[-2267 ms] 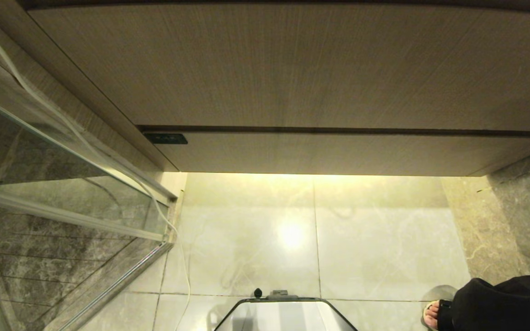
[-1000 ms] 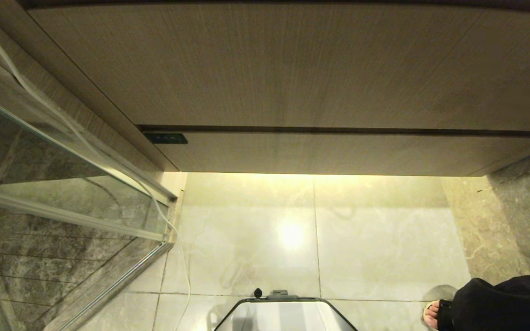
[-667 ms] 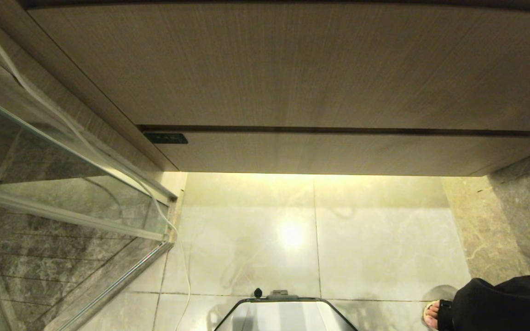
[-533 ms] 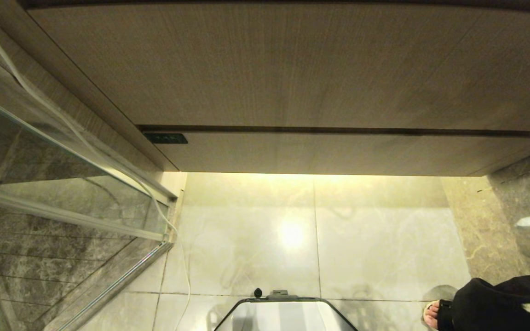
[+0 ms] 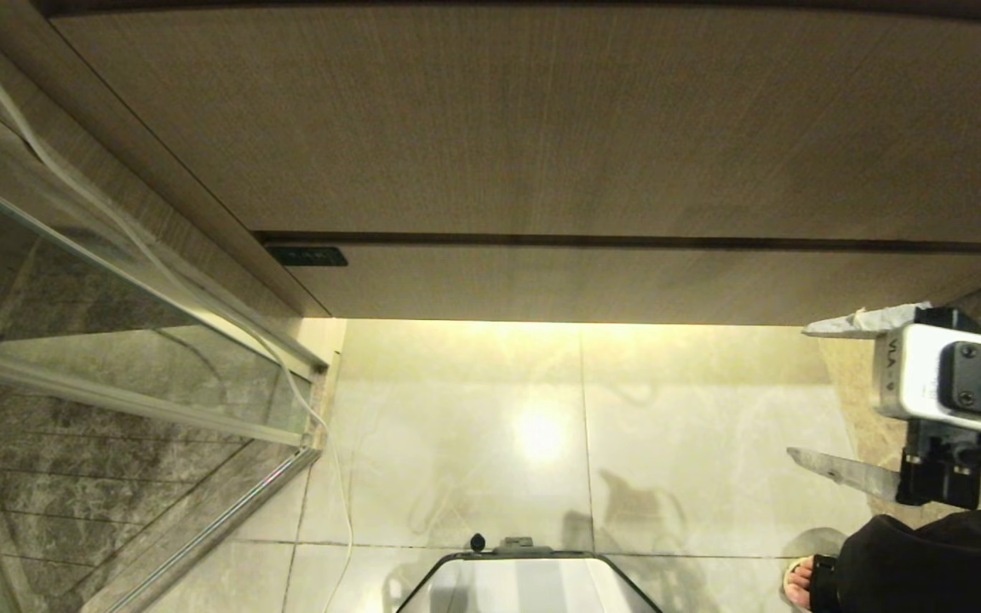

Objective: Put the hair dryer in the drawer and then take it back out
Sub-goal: Pull open the drawer

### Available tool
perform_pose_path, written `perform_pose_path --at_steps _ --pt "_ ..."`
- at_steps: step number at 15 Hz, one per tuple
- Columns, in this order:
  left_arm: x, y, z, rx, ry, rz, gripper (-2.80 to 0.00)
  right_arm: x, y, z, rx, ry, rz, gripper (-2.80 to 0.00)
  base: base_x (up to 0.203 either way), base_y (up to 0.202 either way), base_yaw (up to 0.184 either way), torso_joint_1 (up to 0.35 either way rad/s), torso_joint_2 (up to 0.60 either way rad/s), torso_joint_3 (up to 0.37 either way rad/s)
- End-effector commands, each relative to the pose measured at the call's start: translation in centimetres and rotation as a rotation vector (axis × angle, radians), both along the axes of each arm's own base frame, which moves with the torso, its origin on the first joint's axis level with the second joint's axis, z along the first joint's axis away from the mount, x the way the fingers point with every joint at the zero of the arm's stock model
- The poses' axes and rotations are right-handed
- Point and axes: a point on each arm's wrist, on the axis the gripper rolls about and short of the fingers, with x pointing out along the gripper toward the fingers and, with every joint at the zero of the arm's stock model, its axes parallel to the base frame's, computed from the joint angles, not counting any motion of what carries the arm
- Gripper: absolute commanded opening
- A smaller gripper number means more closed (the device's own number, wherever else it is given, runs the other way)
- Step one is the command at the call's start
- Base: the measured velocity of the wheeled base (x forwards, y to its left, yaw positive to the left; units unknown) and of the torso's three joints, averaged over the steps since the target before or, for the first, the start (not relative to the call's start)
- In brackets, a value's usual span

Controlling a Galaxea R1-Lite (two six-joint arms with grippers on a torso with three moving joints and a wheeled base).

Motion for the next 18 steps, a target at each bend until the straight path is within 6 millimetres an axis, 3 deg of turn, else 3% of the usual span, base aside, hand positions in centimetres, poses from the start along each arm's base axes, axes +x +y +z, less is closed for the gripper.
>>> perform_pose_path --at_steps 1,5,10,13,18 --pt "0.0 0.0 0.0 0.000 0.000 0.001 -2.80 2.8 1.1 -2.1 -0.073 0.037 0.003 0.00 0.000 0.000 0.000 0.000 0.00 0.000" --pt "0.0 0.0 0.0 0.000 0.000 0.001 -2.80 7.1 2.6 -3.0 -0.047 -0.059 -0.035 0.00 0.000 0.000 0.000 0.000 0.00 0.000" --pt "0.0 0.0 0.0 -0.002 0.000 0.001 -2.80 10.9 3.9 -4.1 0.028 -0.024 0.087 0.00 0.000 0.000 0.000 0.000 0.00 0.000" --pt "0.0 0.0 0.0 -0.002 0.001 0.001 -2.80 12.2 3.8 -5.0 0.108 -0.006 0.054 0.00 0.000 0.000 0.000 0.000 0.00 0.000" --pt "0.0 0.0 0.0 -0.002 0.001 0.000 -2.80 14.2 3.1 -6.1 0.039 -0.071 0.071 0.00 0.000 0.000 0.000 0.000 0.00 0.000"
